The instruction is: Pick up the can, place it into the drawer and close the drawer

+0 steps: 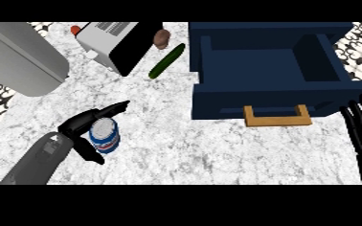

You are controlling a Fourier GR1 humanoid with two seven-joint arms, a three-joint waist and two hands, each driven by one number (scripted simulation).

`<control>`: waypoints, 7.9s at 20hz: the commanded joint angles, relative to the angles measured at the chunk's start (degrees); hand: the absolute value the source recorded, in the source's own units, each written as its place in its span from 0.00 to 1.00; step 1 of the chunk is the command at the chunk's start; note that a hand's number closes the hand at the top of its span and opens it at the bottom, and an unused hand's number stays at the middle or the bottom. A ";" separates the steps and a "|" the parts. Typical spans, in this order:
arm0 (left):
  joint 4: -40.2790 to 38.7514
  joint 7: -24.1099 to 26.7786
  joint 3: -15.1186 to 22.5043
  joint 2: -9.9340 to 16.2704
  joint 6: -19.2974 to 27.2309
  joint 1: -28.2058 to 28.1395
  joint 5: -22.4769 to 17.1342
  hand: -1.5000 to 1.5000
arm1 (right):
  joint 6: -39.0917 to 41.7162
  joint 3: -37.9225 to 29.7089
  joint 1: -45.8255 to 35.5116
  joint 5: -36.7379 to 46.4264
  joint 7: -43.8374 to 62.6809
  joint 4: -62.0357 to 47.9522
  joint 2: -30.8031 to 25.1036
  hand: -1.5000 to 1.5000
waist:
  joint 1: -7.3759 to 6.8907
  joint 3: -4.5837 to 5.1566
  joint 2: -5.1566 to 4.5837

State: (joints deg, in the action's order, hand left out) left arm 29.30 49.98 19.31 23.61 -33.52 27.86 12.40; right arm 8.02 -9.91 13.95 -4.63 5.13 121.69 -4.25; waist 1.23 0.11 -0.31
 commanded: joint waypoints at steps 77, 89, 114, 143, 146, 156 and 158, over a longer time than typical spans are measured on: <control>15.76 -62.74 -7.91 -23.61 63.18 48.91 -21.64 1.00 | 3.10 -5.14 0.35 -1.83 0.76 2.81 2.37 0.00 | 1.20 -0.17 -0.19; 4.10 -59.52 2.11 -23.61 68.28 56.80 -32.07 1.00 | 5.13 -7.25 -0.34 -4.58 1.90 2.40 0.20 0.00 | 2.90 -0.24 -0.37; -8.25 -47.28 14.40 -23.61 71.67 54.59 -39.79 1.00 | 3.48 -5.10 -8.14 -1.79 2.01 -2.01 -0.03 0.00 | 6.08 -0.33 -1.61; -5.72 -42.44 15.30 -23.61 79.02 52.08 -51.39 0.00 | 3.61 0.40 -10.31 17.86 -1.46 7.21 -6.85 0.00 | 4.79 -0.13 -1.22; -4.01 -44.04 15.89 -23.61 81.11 54.28 -52.76 0.00 | 3.05 1.81 -10.57 22.73 -4.21 4.81 -7.42 0.00 | 4.05 -0.21 -0.94; -6.66 -43.01 14.50 -23.61 80.19 56.38 -52.48 0.00 | -1.58 12.84 -16.26 48.83 -2.61 -1.58 -9.94 0.00 | 0.34 -0.10 -0.43; -3.16 -44.67 16.01 -23.61 81.63 54.74 -52.48 0.00 | -1.82 13.82 -17.49 52.36 -3.71 -6.64 -11.10 0.00 | -0.52 -0.12 -0.04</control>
State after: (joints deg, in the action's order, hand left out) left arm 25.33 6.20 35.03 0.00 47.94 83.19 -40.34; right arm 6.87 0.95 -1.27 40.56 0.90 118.95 -14.11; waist 1.89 -0.02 -0.72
